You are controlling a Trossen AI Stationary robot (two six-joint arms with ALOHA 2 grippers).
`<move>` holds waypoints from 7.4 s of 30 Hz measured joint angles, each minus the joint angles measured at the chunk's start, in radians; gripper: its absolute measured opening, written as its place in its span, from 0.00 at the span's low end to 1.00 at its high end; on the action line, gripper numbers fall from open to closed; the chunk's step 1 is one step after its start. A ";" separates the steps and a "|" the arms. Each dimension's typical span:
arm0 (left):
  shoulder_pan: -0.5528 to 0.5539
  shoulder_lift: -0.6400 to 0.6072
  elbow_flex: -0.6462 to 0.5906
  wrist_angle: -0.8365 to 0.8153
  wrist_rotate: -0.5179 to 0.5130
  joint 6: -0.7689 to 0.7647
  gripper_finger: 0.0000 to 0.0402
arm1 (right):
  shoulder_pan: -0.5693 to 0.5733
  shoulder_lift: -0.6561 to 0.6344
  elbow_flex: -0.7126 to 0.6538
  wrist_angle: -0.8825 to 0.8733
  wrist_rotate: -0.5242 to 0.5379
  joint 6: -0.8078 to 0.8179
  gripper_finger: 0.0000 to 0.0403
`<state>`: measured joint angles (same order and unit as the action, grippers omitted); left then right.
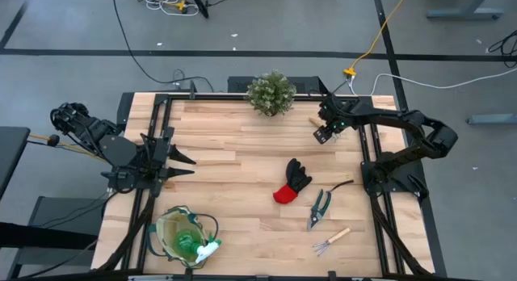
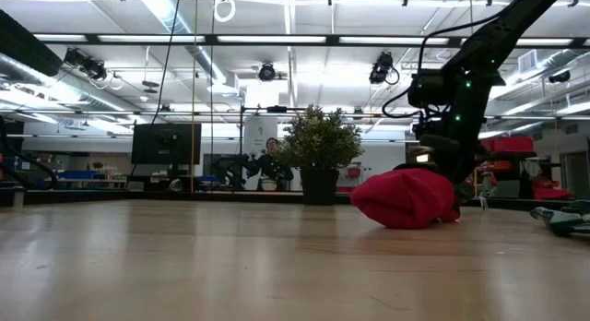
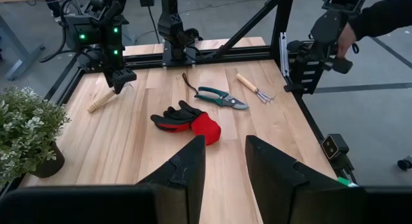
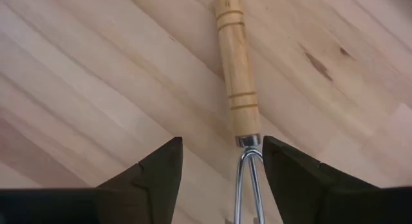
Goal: Pick & Place Garden tools in Gardening bag
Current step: Put the brown hand rake into the gardening bag
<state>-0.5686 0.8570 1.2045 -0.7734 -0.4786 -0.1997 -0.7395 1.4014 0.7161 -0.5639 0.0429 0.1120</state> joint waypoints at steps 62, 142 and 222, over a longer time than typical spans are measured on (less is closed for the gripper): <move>0.000 0.000 0.000 -0.001 0.000 -0.052 0.29 | -0.045 0.052 -0.025 0.045 0.002 -0.095 0.19; 0.000 0.000 0.000 0.021 0.000 -0.048 0.29 | 0.102 -0.029 0.266 -0.102 0.008 0.144 0.67; 0.000 0.000 0.000 0.022 -0.026 -0.025 0.29 | 0.167 0.316 0.314 -0.238 0.121 0.431 0.67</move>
<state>-0.5686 0.8570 1.2045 -0.7516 -0.5041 -0.2249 -0.5728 1.7172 1.0298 -0.8023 0.1642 0.5429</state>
